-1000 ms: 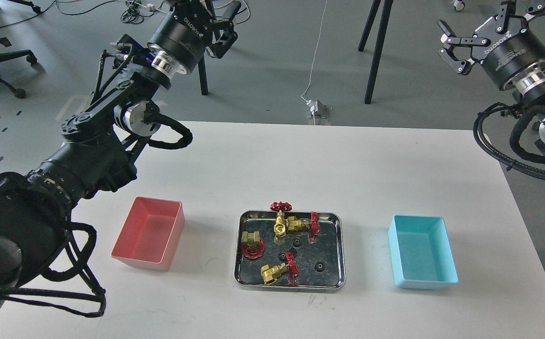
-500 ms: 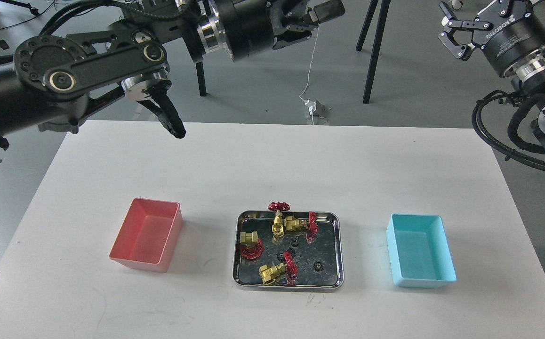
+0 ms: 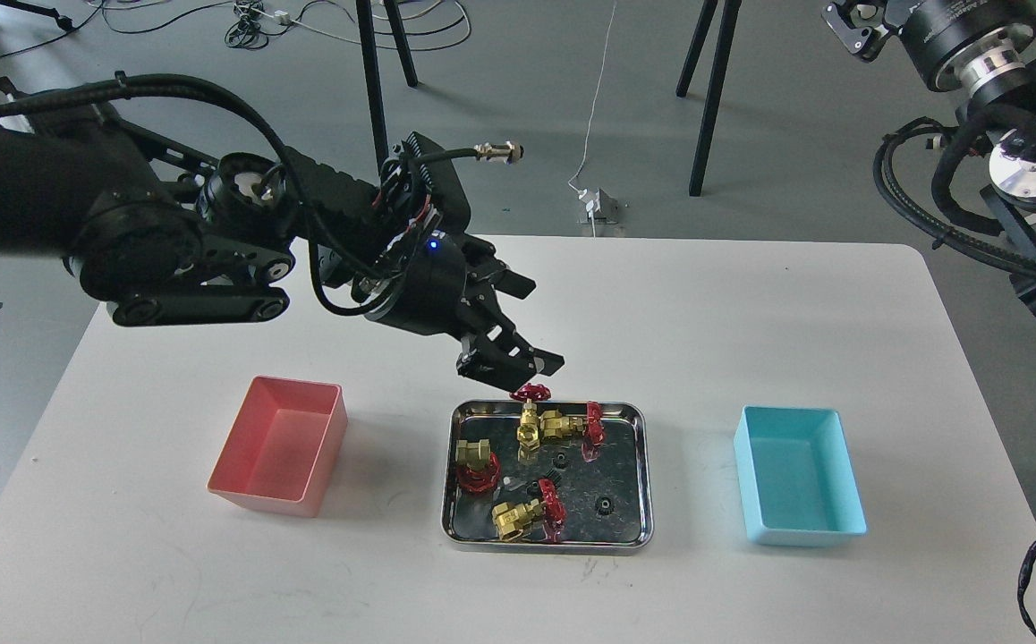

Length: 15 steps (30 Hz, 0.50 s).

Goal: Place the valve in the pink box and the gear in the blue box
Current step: 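Lower the left gripper onto the brass valve nearest the pink box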

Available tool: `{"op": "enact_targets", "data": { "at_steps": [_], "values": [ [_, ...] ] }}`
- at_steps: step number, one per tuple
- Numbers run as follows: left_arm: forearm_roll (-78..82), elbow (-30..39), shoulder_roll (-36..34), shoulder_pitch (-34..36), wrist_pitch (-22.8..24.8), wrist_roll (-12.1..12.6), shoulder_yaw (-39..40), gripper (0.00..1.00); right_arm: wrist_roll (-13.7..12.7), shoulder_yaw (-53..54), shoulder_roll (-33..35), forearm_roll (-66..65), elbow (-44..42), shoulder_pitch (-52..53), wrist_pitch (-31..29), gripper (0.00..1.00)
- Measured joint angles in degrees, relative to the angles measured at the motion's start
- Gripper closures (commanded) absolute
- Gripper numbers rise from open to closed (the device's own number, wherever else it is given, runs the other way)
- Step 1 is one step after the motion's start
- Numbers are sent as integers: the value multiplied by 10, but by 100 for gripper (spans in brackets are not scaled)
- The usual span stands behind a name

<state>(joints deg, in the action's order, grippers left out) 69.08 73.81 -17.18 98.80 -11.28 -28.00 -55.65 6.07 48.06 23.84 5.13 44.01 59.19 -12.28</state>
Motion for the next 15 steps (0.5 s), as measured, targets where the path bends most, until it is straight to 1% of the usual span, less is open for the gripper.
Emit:
{"op": "enact_targets", "data": {
  "at_steps": [2, 5, 10, 15],
  "values": [
    [31, -14, -3, -35, -7, 0, -7, 2, -20, -1, -13, 0, -16, 5, 14, 0],
    [60, -30, -6, -84, -14, 0, -9, 2, -36, -2, -28, 0, -34, 7, 29, 0],
    [74, -67, -2, -154, -36, 0, -5, 2, -39, -2, -32, 0, -41, 1, 34, 0],
    [81, -92, 1, -182, -46, 0, -2, 4, -39, -2, -32, 0, -41, -5, 34, 0]
  ]
}}
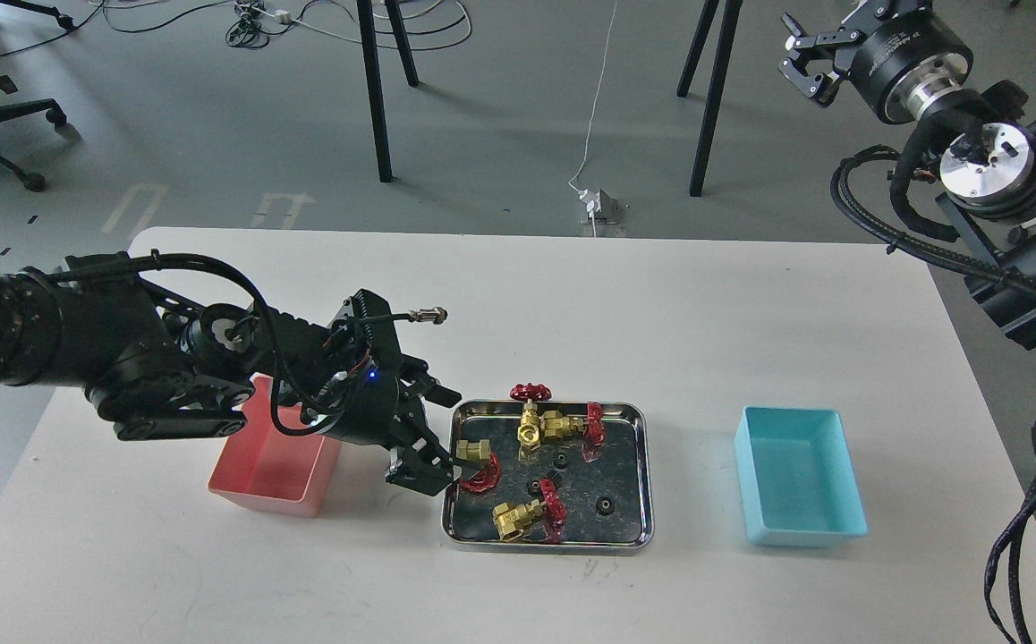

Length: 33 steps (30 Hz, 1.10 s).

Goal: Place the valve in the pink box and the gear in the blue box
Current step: 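Lower the left gripper onto the brass valve nearest the pink box, then close the left gripper on the brass valve's red handle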

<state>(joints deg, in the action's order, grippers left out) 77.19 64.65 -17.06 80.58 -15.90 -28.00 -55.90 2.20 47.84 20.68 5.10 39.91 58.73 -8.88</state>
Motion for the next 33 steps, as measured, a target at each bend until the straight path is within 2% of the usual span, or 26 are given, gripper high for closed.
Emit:
{"op": "enact_targets", "data": {
  "at_steps": [5, 15, 19, 26, 33],
  "values": [
    [1, -32, 2, -28, -11, 0, 0, 9, 0, 0, 1, 0, 1, -7, 0, 0],
    [0, -44, 4, -48, -17, 0, 5, 30, 0, 1, 5, 1, 2, -20, 0, 0],
    [-1, -43, 20, -49, -25, 0, 6, 34, 0, 2, 5, 0, 2, -22, 0, 0],
    [-1, -43, 29, -65, -45, 0, 24, 35, 0, 3, 7, 0, 1, -29, 0, 0],
    [-1, -46, 28, -68, -46, 0, 26, 44, 0, 4, 8, 0, 1, -34, 0, 0]
  ]
}}
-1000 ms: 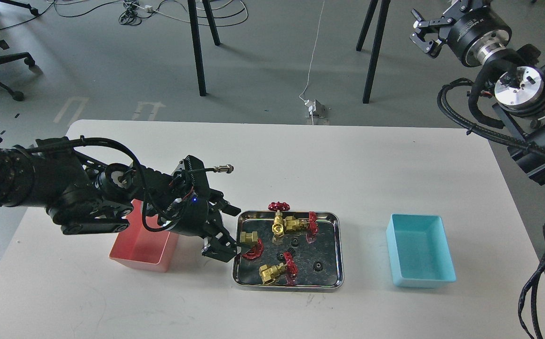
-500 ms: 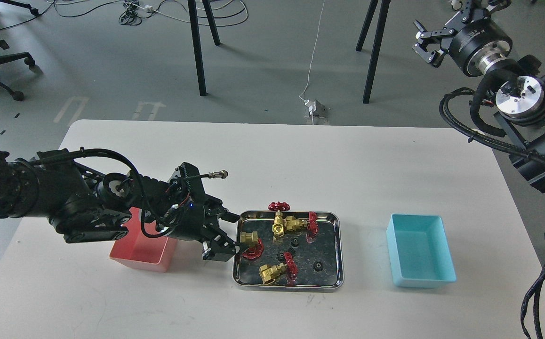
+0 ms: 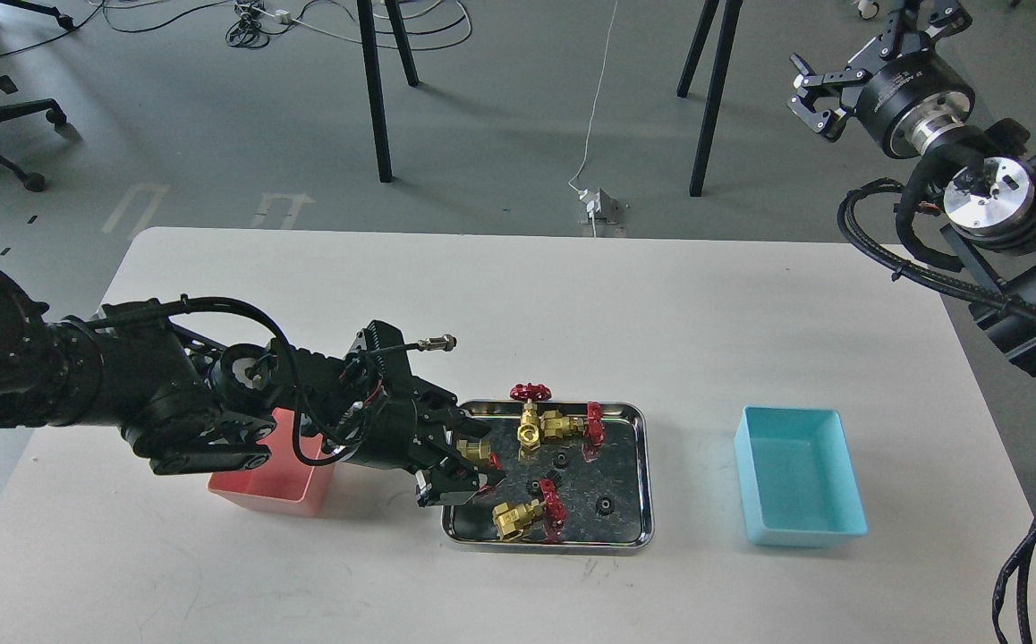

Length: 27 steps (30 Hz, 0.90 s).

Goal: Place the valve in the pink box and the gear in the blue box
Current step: 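Close the left gripper on the brass valve's red handle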

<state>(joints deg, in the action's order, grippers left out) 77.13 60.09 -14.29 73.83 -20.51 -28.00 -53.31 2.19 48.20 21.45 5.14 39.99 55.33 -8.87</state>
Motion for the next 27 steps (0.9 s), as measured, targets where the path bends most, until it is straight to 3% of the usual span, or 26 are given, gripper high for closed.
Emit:
{"op": "enact_targets", "data": {
  "at_steps": [13, 19, 27],
  "values": [
    [1, -37, 1, -23, 0, 0, -5, 51, 1, 0, 1, 0, 0, -4, 0, 0],
    [4, -38, 1, -24, 0, 0, -5, 67, 1, 0, 1, 0, 0, -7, 0, 0],
    [6, -38, 1, -25, -1, 0, 0, 79, 1, 2, 2, 0, 1, -18, 0, 0]
  ]
}}
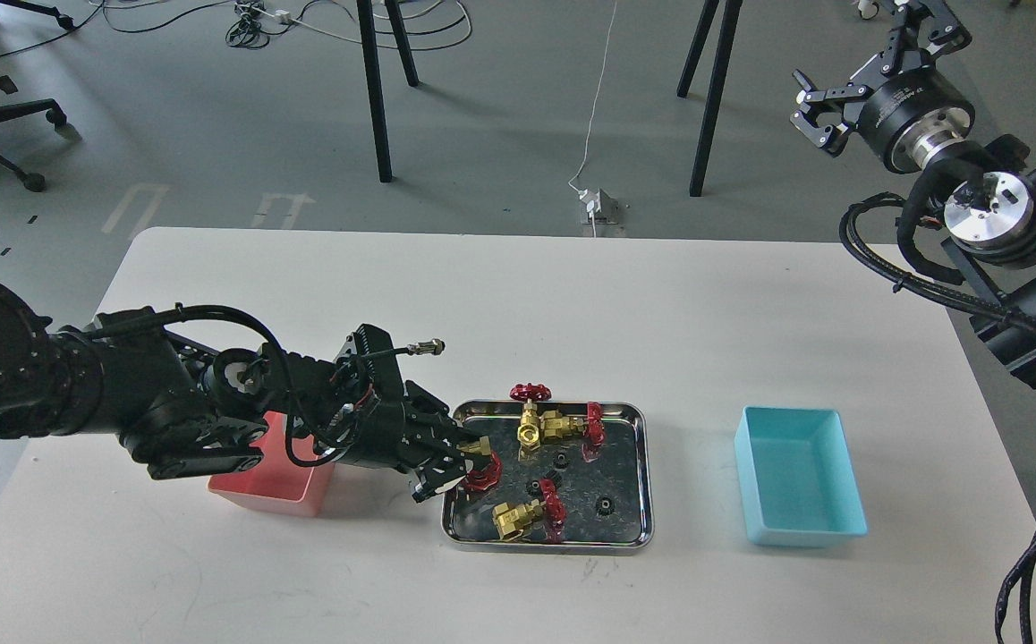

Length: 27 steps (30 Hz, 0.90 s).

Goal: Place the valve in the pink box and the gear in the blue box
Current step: 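Close the left gripper on the brass valve's red handle, then lift the valve and carry it over the pink box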

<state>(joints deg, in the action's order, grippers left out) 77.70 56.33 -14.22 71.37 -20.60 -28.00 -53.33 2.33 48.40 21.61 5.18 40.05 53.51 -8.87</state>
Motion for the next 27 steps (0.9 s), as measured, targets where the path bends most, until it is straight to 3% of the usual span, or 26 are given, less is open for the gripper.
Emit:
{"op": "enact_targets", "data": {
  "at_steps": [16, 27],
  "values": [
    [0, 9, -25, 20, -5, 0, 29, 82, 1, 5, -1, 1, 1, -2, 0, 0],
    [1, 110, -169, 88, -4, 0, 75, 82, 0, 35, -7, 1, 4, 83, 19, 0]
  ]
}}
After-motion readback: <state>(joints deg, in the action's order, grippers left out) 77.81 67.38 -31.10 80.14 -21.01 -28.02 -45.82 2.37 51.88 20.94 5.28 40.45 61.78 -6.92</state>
